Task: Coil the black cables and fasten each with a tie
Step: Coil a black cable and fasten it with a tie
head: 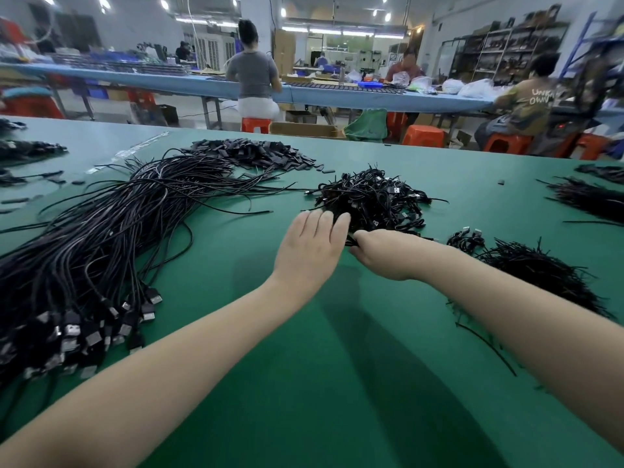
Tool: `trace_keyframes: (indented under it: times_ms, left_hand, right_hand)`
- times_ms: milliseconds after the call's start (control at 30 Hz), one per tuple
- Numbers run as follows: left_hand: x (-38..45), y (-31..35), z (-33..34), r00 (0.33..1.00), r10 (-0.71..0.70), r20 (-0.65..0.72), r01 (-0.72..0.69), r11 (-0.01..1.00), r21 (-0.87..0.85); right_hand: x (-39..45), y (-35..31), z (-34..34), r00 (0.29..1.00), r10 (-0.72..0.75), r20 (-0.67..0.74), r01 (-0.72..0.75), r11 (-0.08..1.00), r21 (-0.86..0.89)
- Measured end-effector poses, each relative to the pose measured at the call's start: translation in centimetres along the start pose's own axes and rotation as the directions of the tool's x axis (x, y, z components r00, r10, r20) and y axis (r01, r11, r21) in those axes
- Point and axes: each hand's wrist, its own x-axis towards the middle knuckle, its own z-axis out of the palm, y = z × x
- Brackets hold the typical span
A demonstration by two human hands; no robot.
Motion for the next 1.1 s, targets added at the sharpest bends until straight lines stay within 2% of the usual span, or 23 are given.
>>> trace_keyframes:
  times_ms: [67, 167, 233, 333, 400, 433, 500, 533, 600, 633, 700, 767, 833, 900, 967, 1033, 1100]
  left_hand:
    - [0.0, 0.3, -0.4, 1.0, -0.014, -0.002, 0.014, 1.0, -0.017]
    - [0.1, 0.7, -1.2, 0.989, -0.059, 0.132, 0.061, 0.998, -0.011]
    - [0.3, 0.9, -2.1, 0.967, -0.061, 0.249, 0.064, 0.998, -0.005]
    - [0.6, 1.7, -3.0, 0.952, -0.057, 0.302, 0.087, 0.992, -0.089]
    - [0.8, 2.1, -3.6, 0.933, -0.109, 0.342, 0.182, 0.965, -0.188]
    - [1.0, 2.4, -3.6, 0.891, -0.111, 0.44, 0.254, 0.926, -0.28]
    - [1.5, 2.5, -3.5, 0.799, 0.014, 0.601, 0.344, 0.81, -0.475]
    - [1.7, 2.3, -3.7, 0.772, 0.073, 0.631, 0.364, 0.764, -0.533]
    - [1.9, 1.8, -3.6, 0.784, 0.153, 0.602, 0.327, 0.721, -0.611]
    - [2.0, 1.6, -3.6, 0.793, 0.173, 0.584, 0.312, 0.709, -0.633]
    - [1.5, 1.2, -3.0, 0.832, 0.123, 0.542, 0.308, 0.709, -0.634]
    - [0.4, 0.8, -2.1, 0.873, 0.001, 0.488, 0.34, 0.715, -0.61]
    - [-1.3, 0.6, -0.9, 0.883, -0.108, 0.457, 0.406, 0.663, -0.629]
    - [-2.5, 0.6, 0.0, 0.862, -0.14, 0.487, 0.465, 0.603, -0.649]
    - [-3.0, 0.5, 0.6, 0.839, -0.156, 0.522, 0.515, 0.542, -0.664]
    - [-3.1, 0.5, 0.9, 0.824, -0.182, 0.537, 0.547, 0.505, -0.668]
    - [-3.2, 0.6, 1.0, 0.818, -0.184, 0.545, 0.555, 0.501, -0.663]
  right_hand:
    - [-0.1, -0.1, -0.5, 0.999, -0.051, -0.004, 0.05, 0.994, -0.102]
    - [-0.2, 0.1, -1.0, 0.993, -0.104, -0.058, 0.086, 0.966, -0.245]
    - [-0.4, 0.4, -1.1, 0.963, -0.216, -0.159, 0.126, 0.888, -0.441]
    - [-1.0, 0.5, -1.2, 0.93, -0.319, -0.183, 0.138, 0.763, -0.631]
    - [-1.5, 0.7, -1.3, 0.926, -0.332, -0.178, 0.139, 0.74, -0.658]
    - [-1.9, 1.0, -1.2, 0.91, -0.367, -0.192, 0.145, 0.717, -0.681]
    - [-2.7, 1.5, -1.1, 0.852, -0.473, -0.225, 0.161, 0.645, -0.747]
    - [-2.9, 1.9, -0.9, 0.831, -0.51, -0.224, 0.172, 0.617, -0.768]
    - [-3.1, 2.6, -0.7, 0.786, -0.573, -0.234, 0.205, 0.598, -0.775]
    - [-3.2, 2.9, -0.9, 0.772, -0.584, -0.249, 0.229, 0.622, -0.749]
    - [-3.2, 4.2, -1.7, 0.819, -0.491, -0.295, 0.223, 0.748, -0.625]
    - [-3.3, 6.4, -3.4, 0.921, -0.216, -0.324, 0.045, 0.885, -0.463]
    - [-3.7, 8.8, -4.8, 0.964, 0.074, -0.256, -0.161, 0.928, -0.336]
    - [-4.3, 10.0, -5.4, 0.967, 0.256, -0.016, -0.25, 0.928, -0.277]
    - [-4.9, 10.1, -4.5, 0.902, 0.362, 0.234, -0.283, 0.907, -0.312]
    - [-5.6, 9.8, -3.0, 0.857, 0.415, 0.305, -0.284, 0.874, -0.394]
    - [-6.2, 9.8, -1.8, 0.882, 0.404, 0.242, -0.275, 0.859, -0.431]
